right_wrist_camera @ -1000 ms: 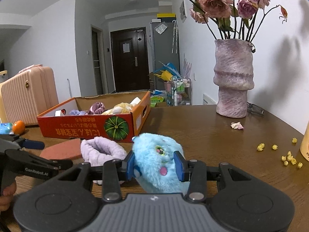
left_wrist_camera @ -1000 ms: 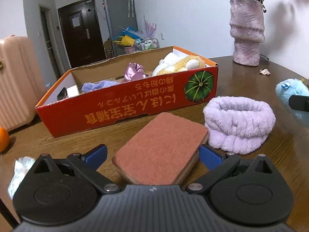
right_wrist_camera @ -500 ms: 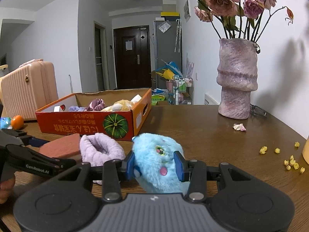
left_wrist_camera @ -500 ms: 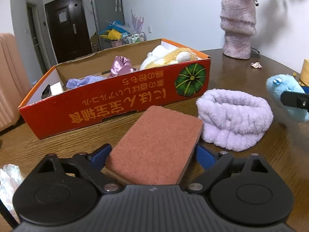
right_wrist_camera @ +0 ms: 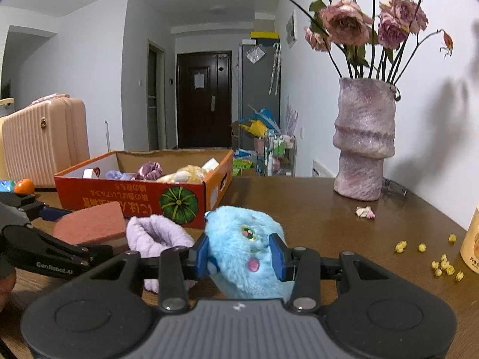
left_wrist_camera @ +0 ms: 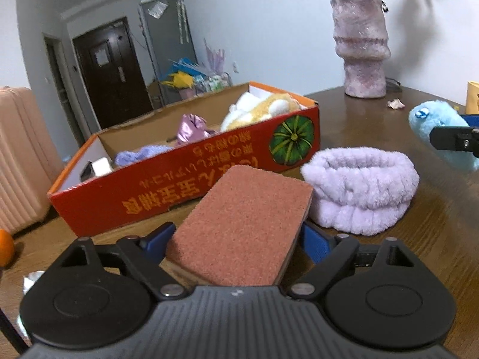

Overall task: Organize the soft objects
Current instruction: 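Carry the plush toy and sponge block over the box with both tools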

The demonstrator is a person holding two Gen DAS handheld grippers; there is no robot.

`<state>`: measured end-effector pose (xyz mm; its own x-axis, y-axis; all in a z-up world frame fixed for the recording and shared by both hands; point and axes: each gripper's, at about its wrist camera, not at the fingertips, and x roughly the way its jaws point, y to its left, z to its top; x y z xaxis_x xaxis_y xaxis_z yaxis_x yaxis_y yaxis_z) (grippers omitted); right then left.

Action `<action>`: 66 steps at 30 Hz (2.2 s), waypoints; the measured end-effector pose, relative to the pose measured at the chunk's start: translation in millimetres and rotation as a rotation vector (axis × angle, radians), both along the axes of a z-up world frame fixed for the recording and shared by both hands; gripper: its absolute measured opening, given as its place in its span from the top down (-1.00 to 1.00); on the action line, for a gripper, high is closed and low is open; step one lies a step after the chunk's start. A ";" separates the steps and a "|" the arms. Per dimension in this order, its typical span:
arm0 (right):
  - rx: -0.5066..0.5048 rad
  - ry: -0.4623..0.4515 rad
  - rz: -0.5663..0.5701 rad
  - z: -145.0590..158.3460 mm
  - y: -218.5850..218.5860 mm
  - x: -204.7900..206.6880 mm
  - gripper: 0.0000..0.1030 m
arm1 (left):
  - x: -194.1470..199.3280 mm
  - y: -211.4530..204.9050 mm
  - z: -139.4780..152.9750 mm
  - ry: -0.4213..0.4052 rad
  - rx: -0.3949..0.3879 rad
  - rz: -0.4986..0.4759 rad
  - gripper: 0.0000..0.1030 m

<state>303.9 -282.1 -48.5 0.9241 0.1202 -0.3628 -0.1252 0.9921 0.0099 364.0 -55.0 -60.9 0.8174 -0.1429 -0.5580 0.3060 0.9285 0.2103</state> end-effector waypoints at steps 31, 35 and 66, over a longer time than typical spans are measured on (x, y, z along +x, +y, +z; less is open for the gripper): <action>0.002 -0.223 -0.017 26.0 79.8 -1.5 0.20 | -36.3 32.8 60.2 -0.243 -0.156 0.231 -0.74; 0.016 -0.225 -0.004 26.9 91.2 5.5 0.20 | -31.4 43.0 62.9 -0.244 -0.179 0.251 -0.74; 0.106 -0.215 0.055 28.0 152.6 103.4 0.20 | 51.1 85.8 83.0 -0.339 -0.314 0.453 -0.74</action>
<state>407.3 -129.5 -20.5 0.9696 0.1997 -0.1413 -0.1897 0.9785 0.0811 415.1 30.8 22.1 0.9585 0.1431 -0.2464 -0.1665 0.9831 -0.0766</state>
